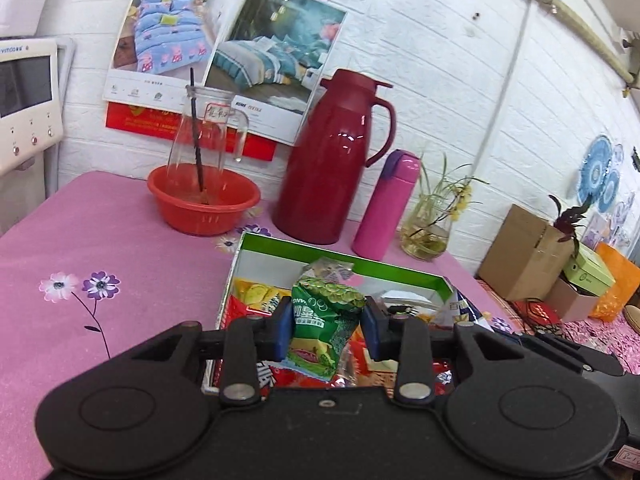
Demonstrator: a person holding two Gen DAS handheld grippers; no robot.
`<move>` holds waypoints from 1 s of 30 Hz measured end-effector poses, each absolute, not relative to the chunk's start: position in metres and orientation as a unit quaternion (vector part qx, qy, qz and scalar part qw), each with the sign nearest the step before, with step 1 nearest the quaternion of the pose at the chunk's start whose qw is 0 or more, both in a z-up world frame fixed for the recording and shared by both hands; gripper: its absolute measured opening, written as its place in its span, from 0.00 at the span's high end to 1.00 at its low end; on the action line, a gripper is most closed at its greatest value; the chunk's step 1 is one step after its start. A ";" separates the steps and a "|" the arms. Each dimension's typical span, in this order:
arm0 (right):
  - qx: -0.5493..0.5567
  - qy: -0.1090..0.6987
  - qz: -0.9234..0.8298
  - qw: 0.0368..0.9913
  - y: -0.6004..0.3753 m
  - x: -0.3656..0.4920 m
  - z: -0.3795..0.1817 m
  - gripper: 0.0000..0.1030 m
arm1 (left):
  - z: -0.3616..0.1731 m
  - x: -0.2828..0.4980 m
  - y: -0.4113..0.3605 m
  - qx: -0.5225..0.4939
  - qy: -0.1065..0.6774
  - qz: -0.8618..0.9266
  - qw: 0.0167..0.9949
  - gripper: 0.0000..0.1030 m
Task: Organize snacks
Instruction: 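Carry both packets over the green box and open both grippers, then move the left gripper back to the orange-wrapped clear candy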
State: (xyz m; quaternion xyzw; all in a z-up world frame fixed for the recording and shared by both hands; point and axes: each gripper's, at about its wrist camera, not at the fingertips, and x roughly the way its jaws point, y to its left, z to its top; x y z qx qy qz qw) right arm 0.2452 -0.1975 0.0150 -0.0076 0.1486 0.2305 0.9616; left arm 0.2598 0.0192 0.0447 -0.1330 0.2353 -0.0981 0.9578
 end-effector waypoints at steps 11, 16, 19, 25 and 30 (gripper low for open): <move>-0.016 0.181 0.234 0.955 -0.188 0.264 -0.015 0.06 | 0.021 0.273 0.021 -0.122 0.250 -0.069 0.958 0.00; 0.012 0.178 0.232 0.956 -0.203 0.253 -0.009 0.00 | 0.022 0.268 0.020 -0.123 0.257 -0.057 0.957 0.00; 0.019 0.175 0.231 0.957 -0.207 0.244 -0.004 0.00 | 0.023 0.262 0.017 -0.117 0.266 -0.054 0.955 0.00; 0.029 0.172 0.235 0.956 -0.212 0.220 0.002 0.00 | 0.026 0.247 0.011 -0.109 0.281 -0.041 0.953 0.00; 0.029 0.169 0.241 0.955 -0.211 0.200 0.004 0.00 | 0.027 0.233 0.006 -0.104 0.287 -0.046 0.951 0.00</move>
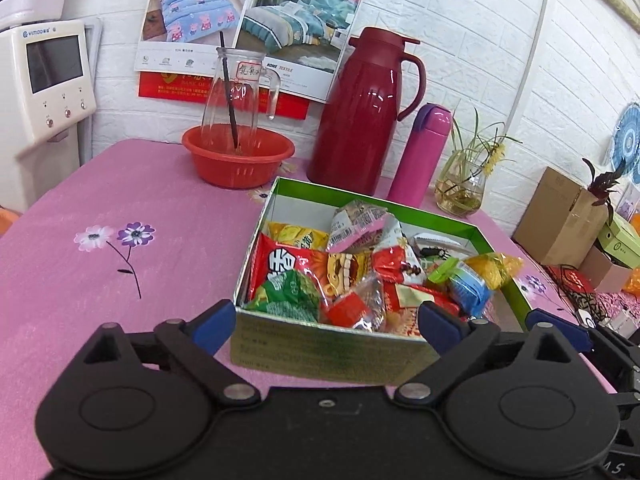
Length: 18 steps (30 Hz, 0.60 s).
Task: Organize snacks
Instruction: 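Move the left gripper back to the orange-wrapped clear candy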
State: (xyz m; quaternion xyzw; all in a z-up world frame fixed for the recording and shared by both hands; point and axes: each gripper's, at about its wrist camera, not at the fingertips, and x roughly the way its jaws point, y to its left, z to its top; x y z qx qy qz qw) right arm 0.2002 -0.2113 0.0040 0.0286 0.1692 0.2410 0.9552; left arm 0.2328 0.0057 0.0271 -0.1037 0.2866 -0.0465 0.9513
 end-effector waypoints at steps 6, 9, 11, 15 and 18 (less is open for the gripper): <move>0.027 0.183 0.219 0.958 -0.210 0.183 0.002 0.00 | 0.026 0.216 0.003 -0.099 0.294 -0.046 0.950 0.00; 0.027 0.187 0.210 0.959 -0.212 0.173 -0.001 0.00 | 0.023 0.205 0.004 -0.097 0.297 -0.049 0.949 0.00; 0.028 0.191 0.203 0.960 -0.214 0.166 -0.004 0.00 | 0.021 0.196 0.006 -0.097 0.298 -0.050 0.948 0.00; 0.017 0.192 0.200 0.961 -0.215 0.150 -0.009 0.00 | 0.015 0.174 0.013 -0.099 0.296 -0.054 0.948 0.00; 0.019 0.192 0.204 0.960 -0.215 0.140 -0.012 0.00 | 0.008 0.158 0.020 -0.099 0.295 -0.052 0.949 0.00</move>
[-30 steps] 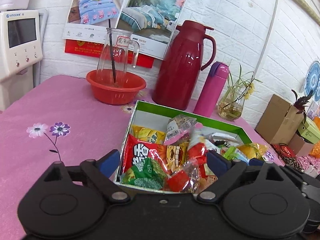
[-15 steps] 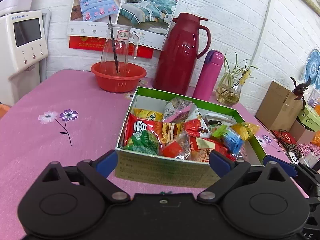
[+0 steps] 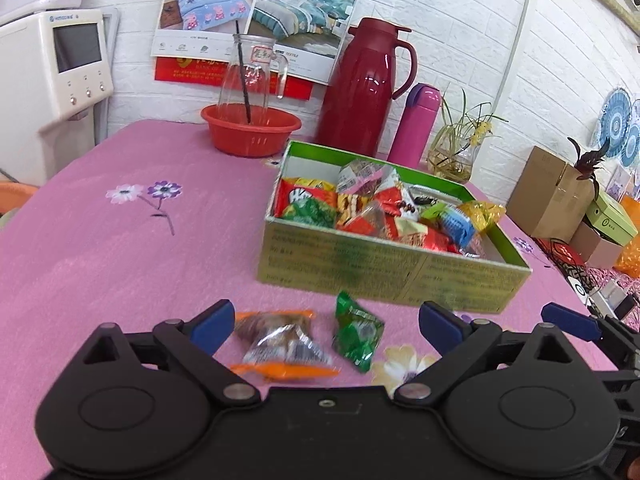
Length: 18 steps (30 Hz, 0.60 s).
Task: Organize snacks
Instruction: 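Move the left gripper back to the orange-wrapped clear candy, then grasp the orange-wrapped clear candy with the left gripper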
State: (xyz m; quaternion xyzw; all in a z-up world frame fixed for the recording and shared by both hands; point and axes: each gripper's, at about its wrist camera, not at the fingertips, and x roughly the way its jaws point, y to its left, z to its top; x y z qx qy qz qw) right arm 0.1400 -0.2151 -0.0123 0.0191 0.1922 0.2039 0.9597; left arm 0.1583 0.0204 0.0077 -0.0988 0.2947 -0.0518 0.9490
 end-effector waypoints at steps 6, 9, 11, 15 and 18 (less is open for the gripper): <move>0.026 0.209 0.231 0.950 -0.206 0.130 -0.017 0.00 | -0.007 0.146 0.038 -0.101 0.302 -0.053 0.946 0.00; 0.016 0.215 0.248 0.945 -0.196 0.128 -0.019 0.00 | -0.008 0.155 0.051 -0.119 0.302 -0.051 0.945 0.00; 0.014 0.223 0.264 0.938 -0.187 0.129 -0.021 0.00 | -0.008 0.163 0.058 -0.135 0.303 -0.061 0.942 0.00; 0.016 0.247 0.311 0.918 -0.163 0.135 -0.026 0.00 | -0.012 0.181 0.069 -0.173 0.328 -0.093 0.924 0.01; 0.007 0.261 0.329 0.908 -0.143 0.142 -0.029 0.00 | -0.017 0.189 0.074 -0.185 0.345 -0.104 0.914 0.20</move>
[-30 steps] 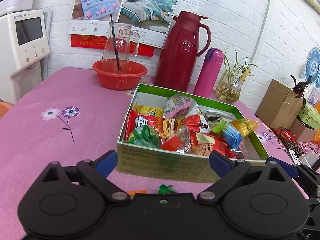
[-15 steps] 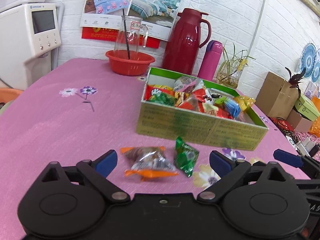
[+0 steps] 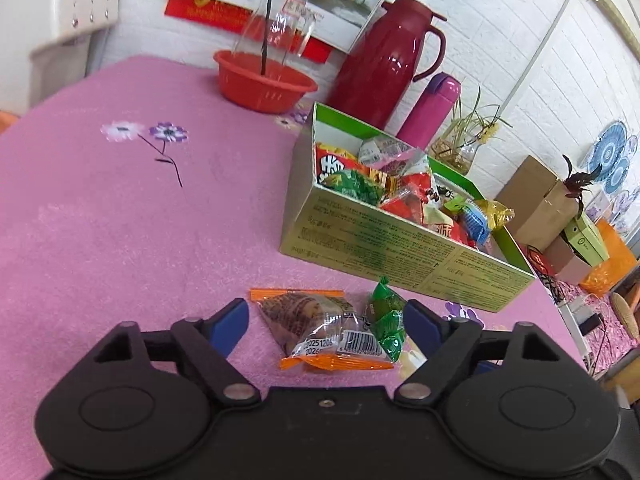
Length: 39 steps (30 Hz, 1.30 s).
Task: Organize snacks
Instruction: 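Grasp the orange-wrapped clear candy with the left gripper, then carry the orange-wrapped candy into the green box and open the left gripper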
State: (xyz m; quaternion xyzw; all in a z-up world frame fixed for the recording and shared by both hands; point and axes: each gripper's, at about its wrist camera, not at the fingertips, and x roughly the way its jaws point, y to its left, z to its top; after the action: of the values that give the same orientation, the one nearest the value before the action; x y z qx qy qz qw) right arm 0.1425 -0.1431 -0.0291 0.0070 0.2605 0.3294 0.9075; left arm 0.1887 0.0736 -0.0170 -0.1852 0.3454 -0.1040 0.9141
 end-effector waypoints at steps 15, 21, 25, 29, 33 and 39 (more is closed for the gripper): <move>-0.015 0.277 0.345 0.897 -0.096 0.176 -0.036 0.40 | -0.028 0.196 0.074 -0.183 0.367 -0.130 0.903 0.70; -0.020 0.269 0.345 0.899 -0.102 0.169 -0.034 0.61 | -0.022 0.184 0.067 -0.171 0.354 -0.129 0.910 0.71; -0.031 0.248 0.348 0.903 -0.104 0.157 -0.028 0.63 | -0.010 0.173 0.062 -0.163 0.339 -0.127 0.918 0.71; -0.022 0.224 0.351 0.909 -0.112 0.149 -0.016 0.63 | 0.006 0.163 0.055 -0.150 0.318 -0.128 0.927 0.71; -0.018 0.195 0.346 0.917 -0.118 0.146 -0.003 0.63 | 0.025 0.162 0.047 -0.139 0.295 -0.136 0.935 0.71; -0.016 0.152 0.333 0.931 -0.129 0.158 0.013 0.63 | 0.049 0.178 0.034 -0.134 0.264 -0.150 0.943 0.71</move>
State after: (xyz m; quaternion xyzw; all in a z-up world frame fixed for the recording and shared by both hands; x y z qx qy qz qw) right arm 0.1581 -0.1288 0.0128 -0.0163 0.1519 0.3327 0.9306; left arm 0.1783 0.0343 0.0487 -0.1339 0.2637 -0.1504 0.9434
